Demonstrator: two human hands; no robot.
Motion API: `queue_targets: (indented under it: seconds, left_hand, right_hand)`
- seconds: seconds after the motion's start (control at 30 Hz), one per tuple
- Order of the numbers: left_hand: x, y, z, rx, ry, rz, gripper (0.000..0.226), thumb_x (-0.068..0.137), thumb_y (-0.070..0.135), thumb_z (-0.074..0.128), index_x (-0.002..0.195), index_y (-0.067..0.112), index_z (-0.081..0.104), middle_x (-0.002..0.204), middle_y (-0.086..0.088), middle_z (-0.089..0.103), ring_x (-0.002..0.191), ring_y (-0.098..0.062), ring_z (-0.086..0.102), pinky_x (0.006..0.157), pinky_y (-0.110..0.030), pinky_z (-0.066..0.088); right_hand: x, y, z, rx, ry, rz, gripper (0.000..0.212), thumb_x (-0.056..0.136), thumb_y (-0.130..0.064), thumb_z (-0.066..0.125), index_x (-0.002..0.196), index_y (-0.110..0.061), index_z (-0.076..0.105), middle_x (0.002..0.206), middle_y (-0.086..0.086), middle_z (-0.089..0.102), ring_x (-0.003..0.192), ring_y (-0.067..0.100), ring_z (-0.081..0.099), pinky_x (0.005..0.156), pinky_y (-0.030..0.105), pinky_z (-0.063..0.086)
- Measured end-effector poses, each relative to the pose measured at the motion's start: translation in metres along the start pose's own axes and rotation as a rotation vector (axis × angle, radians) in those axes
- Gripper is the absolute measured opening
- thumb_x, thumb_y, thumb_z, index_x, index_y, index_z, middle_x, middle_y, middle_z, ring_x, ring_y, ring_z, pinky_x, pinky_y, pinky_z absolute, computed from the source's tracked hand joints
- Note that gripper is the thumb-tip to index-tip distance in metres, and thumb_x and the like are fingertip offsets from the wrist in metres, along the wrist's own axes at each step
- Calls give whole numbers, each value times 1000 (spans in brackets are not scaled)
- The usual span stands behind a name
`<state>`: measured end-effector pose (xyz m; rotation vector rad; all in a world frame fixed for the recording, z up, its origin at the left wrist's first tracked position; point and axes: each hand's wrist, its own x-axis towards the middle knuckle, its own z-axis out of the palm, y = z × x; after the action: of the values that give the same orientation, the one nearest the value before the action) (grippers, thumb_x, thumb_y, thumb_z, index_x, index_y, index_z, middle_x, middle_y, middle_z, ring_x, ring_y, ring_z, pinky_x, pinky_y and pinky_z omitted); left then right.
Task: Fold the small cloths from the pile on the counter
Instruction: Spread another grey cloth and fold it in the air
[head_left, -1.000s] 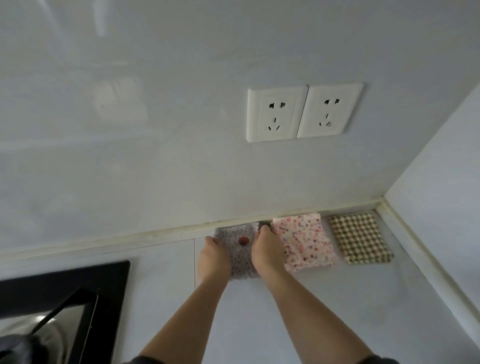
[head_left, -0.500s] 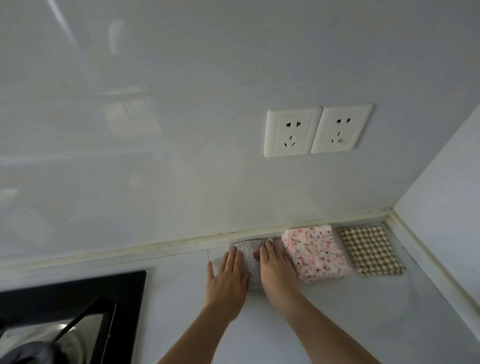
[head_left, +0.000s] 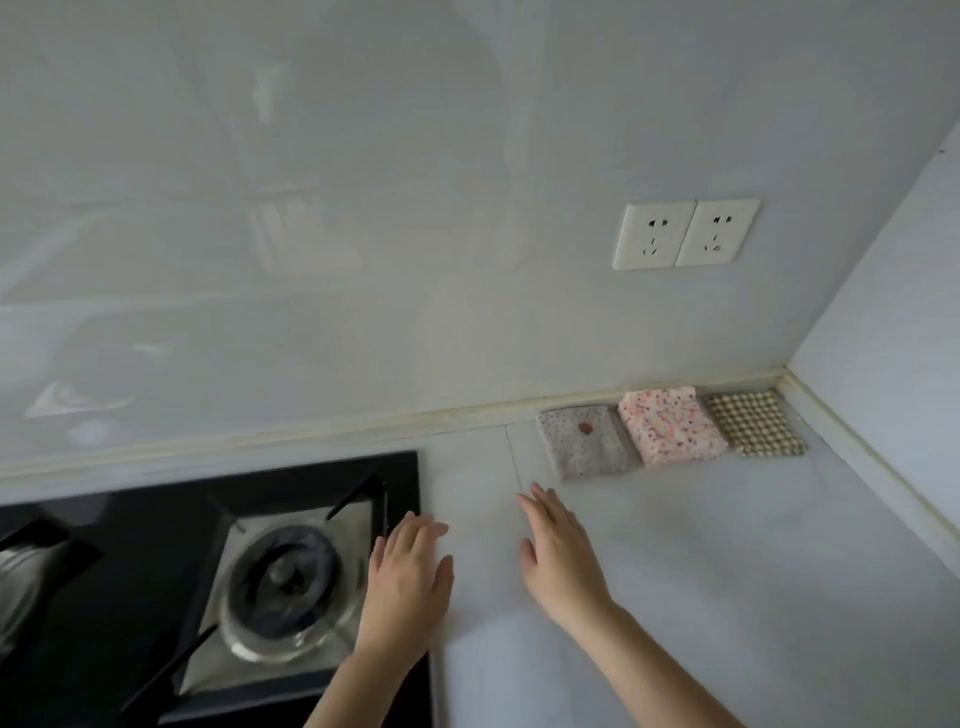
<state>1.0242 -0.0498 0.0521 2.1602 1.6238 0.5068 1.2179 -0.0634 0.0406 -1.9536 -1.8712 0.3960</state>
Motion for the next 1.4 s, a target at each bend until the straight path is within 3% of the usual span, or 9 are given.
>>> queue_targets:
  seconds: [0.1,0.3,0.43,0.57,0.7,0.83,1.0,1.13,1.4]
  left_hand:
    - [-71,-39,-51,-54,123,30,30,87,24,48,113,18,62,123,3,59,122,-23,52,102,-39,40]
    - [-213,-117,-144,-118,225,13,27,92,14,57,117,20,60,123,12,54,122,-13,47,102,-33,41]
    - [-269,-168,-189,-168,286,-58,26,93,13,56,118,18,60,125,10,54,123,-13,47,98,-35,44]
    - [-287,-213,-221,-180,338,-105,26,93,13,55,118,18,60,124,10,54,119,-14,50,97,-32,45]
    - [-288,-264,-244,-176,360,-148,23,93,12,55,115,19,62,122,13,54,114,-7,48,90,-19,41]
    - [-277,-326,-268,-150,367,-219,22,93,11,56,112,20,63,119,16,54,115,-8,47,94,-26,40]
    - [-272,-405,-316,-112,435,-344,21,91,9,57,108,19,66,116,14,56,112,-11,50,93,-27,40]
    - [-284,-467,-356,-66,464,-445,20,91,9,59,106,20,66,114,13,55,111,-14,50,91,-28,40]
    - [-288,-629,-443,87,410,-520,19,84,5,67,99,17,68,114,-1,62,107,-27,58,87,-42,47]
  right_hand:
    - [-55,-73,8,120,47,-34,50,93,-8,50,143,-9,44,154,7,36,145,22,30,115,25,20]
    - [-158,-231,36,281,59,-125,44,94,-13,54,137,-18,49,141,-6,47,131,8,44,103,3,22]
    - [-183,-309,61,293,-7,-163,44,96,-19,54,139,-23,45,143,-9,45,132,5,41,104,10,26]
    - [-179,-361,79,266,-71,-192,43,98,-19,52,139,-25,45,142,-12,43,131,1,40,96,2,23]
    - [-156,-402,108,288,-137,-226,41,98,-17,50,139,-24,46,141,-13,44,130,1,41,99,8,28]
    - [-119,-452,153,314,-206,-271,40,98,-18,49,138,-25,46,140,-13,44,120,0,45,91,8,31]
    - [-73,-539,203,310,-363,-391,40,98,-16,48,138,-20,46,139,-8,44,129,7,42,99,13,33]
    - [-45,-611,236,274,-472,-461,40,98,-16,46,138,-22,46,141,-8,44,125,10,47,105,29,40]
    - [7,-760,331,152,-613,-603,44,96,-13,41,140,-17,43,146,-1,40,133,18,38,108,35,37]
